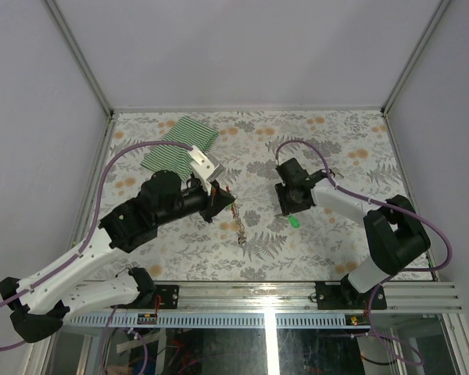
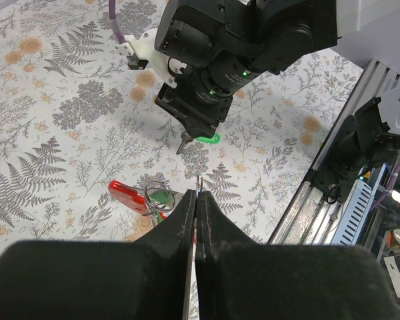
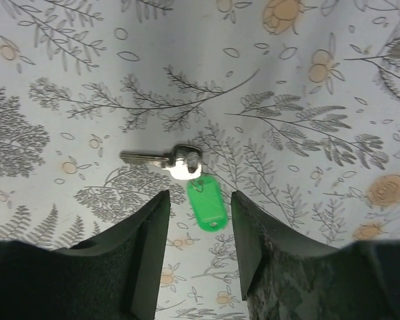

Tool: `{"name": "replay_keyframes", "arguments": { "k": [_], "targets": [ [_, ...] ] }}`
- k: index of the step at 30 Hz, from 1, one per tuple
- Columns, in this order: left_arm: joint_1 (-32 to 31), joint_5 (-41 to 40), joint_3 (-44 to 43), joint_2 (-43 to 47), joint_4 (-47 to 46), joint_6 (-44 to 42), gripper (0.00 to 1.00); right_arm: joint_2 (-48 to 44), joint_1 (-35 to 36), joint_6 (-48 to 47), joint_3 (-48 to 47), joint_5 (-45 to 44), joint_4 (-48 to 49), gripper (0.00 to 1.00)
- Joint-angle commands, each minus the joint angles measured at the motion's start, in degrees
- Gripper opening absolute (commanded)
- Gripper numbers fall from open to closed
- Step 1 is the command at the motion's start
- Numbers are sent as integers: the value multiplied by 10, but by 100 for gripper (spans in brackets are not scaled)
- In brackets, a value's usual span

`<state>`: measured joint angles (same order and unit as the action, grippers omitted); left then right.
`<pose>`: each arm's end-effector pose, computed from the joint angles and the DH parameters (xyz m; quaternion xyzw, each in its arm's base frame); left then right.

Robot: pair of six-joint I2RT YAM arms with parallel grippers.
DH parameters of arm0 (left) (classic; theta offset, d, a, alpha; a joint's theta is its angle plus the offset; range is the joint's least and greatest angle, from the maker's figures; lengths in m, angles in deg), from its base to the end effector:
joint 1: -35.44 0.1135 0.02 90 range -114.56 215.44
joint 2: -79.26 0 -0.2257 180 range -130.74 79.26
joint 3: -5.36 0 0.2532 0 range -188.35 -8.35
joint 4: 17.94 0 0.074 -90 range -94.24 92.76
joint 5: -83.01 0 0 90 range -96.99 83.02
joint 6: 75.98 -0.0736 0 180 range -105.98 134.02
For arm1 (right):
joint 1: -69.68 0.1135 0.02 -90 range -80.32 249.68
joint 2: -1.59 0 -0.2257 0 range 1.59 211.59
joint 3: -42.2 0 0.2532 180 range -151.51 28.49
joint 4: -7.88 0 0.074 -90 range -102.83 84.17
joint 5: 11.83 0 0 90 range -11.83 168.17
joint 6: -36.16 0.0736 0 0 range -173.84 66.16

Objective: Put the keys on the keyring

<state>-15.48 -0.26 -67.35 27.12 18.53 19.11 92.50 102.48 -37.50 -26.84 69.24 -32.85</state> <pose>0.1572 -0.2073 0.3404 0.3428 0.7201 -0.3238 0.5090 0.2803 0.1670 0.1146 -0.1204 0.9613 0.0294 0.2462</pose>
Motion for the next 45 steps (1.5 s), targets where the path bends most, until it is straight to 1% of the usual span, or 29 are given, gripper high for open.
{"name": "replay_keyframes", "arguments": {
  "k": [1, 4, 6, 14, 20, 24, 34, 41, 45],
  "targets": [
    [4, 11, 2, 1, -31, -3, 0, -19, -17, 15, -2, 60, 27, 47],
    [5, 12, 1, 2, -30, -2, 0, -12, -36, 14, 10, 86, 55, 47],
    [4, 12, 0, 2, -28, -3, 0, -4, -40, 1, 13, 88, 61, 46],
    [4, 15, -6, -2, -27, -2, 0, 20, -62, -39, 11, 134, 78, 36],
    [5, 19, -6, -3, -28, -1, 0, 36, -66, -47, 3, 115, 50, 36],
    [4, 19, -7, -4, -29, -2, 0, 40, -67, -51, 4, 126, 47, 36],
    [5, 24, -3, -5, -38, 2, 0, 41, -67, -52, 2, 144, 46, 28],
    [5, 23, -4, -5, -37, -1, 0, 40, -67, -53, -3, 142, 38, 26],
    [4, 23, -2, -4, -38, 1, 0, 57, -66, -55, -4, 145, 35, 24]
  ]
}}
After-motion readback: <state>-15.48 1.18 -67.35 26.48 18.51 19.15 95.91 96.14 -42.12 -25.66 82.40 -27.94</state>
